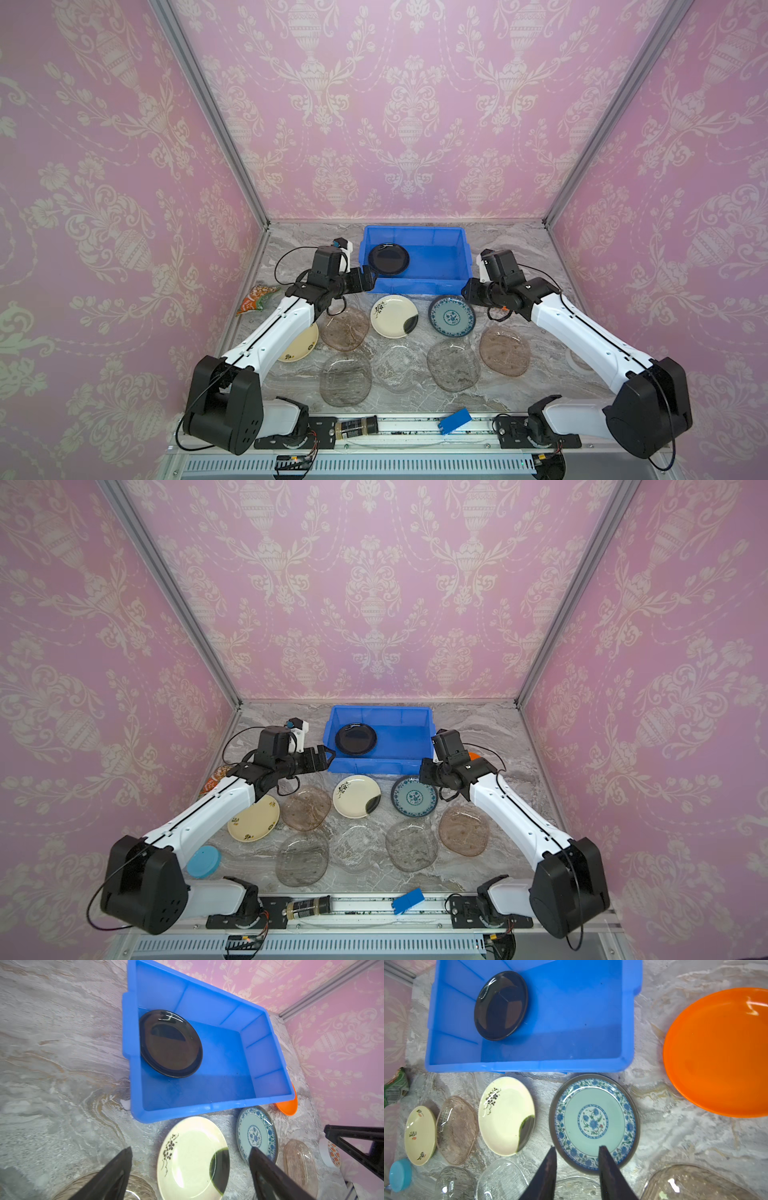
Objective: Place the plates into the plastic bin on the countertop
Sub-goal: 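Lower the black plate into the bin and release it, then reach left gripper to the clear glass plate and grasp its rim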
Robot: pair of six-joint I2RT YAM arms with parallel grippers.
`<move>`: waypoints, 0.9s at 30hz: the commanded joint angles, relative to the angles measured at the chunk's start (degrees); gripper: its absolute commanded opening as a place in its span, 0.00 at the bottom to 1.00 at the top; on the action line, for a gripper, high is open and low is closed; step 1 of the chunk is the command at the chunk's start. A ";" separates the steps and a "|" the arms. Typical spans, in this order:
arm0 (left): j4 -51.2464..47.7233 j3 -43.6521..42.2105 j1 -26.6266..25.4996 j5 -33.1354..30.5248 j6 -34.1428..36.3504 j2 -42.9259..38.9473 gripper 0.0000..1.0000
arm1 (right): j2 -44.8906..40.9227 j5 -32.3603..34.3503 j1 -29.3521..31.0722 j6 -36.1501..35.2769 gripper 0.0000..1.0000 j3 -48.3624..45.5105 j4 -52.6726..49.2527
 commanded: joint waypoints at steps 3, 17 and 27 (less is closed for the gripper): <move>-2.96 4.08 -11.58 1.76 3.97 3.44 0.86 | -11.76 1.92 -7.03 8.07 0.33 -9.07 4.03; -2.91 22.30 -28.18 3.04 2.60 25.81 0.78 | -16.27 -6.42 -22.56 14.47 0.31 -21.74 15.16; -5.70 30.99 -32.44 6.17 2.76 36.36 0.64 | -18.72 -8.29 -29.84 15.53 0.29 -26.15 18.82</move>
